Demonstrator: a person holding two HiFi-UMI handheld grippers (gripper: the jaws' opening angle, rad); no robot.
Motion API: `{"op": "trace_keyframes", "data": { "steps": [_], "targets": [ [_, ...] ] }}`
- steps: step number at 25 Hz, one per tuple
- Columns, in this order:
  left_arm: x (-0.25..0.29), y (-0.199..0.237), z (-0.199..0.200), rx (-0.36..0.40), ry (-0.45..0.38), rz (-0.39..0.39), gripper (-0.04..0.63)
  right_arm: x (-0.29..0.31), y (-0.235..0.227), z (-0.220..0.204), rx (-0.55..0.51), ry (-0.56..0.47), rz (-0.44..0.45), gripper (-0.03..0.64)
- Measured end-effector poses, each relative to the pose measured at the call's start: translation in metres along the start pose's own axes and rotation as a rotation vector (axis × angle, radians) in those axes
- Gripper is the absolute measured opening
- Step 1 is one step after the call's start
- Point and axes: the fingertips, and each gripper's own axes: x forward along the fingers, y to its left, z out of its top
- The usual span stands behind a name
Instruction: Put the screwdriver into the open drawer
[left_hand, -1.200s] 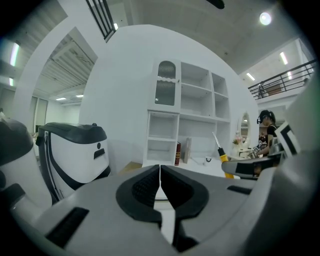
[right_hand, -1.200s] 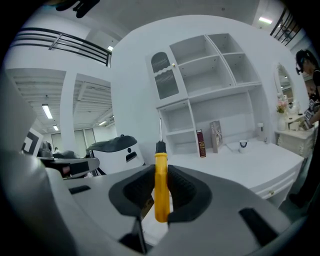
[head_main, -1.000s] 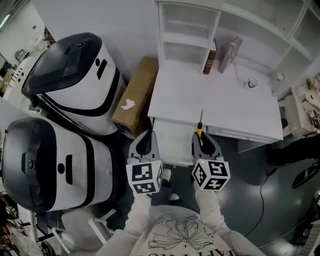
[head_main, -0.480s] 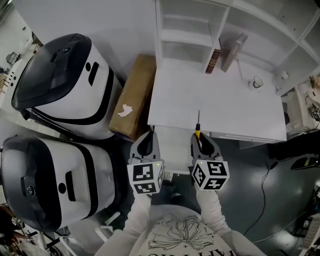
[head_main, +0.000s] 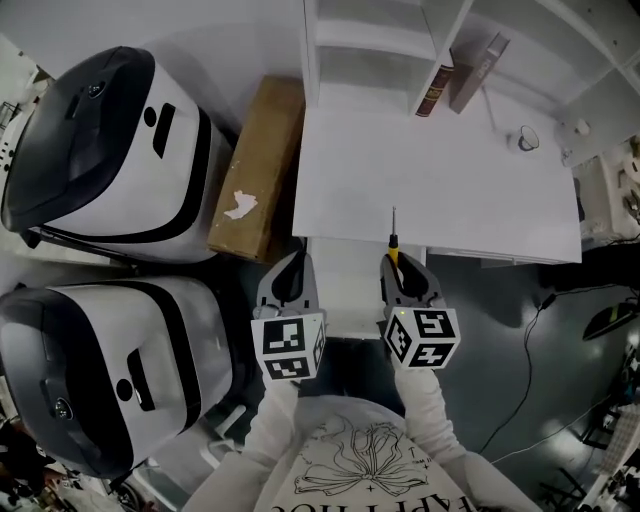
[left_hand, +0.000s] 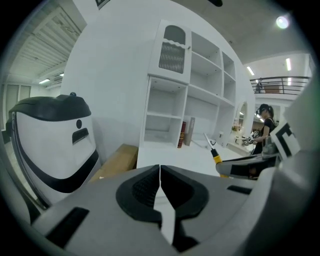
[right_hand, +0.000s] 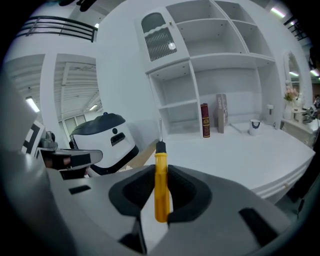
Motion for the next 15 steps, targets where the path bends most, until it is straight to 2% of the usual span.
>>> {"op": "trace_keyframes", "data": {
  "steps": [7,15],
  "targets": [
    [0.015,0.009,-0.028,-0.023,0.069,0.000,0.009,0.022,0.000,-0.027,-0.031,0.077,0.018,0.075],
    [0.022,0.016,-0.058,-0.053,0.134,0.027,0.008,0.044,0.007,-0.060,-0.084,0.178,0.097,0.075]
  ]
}}
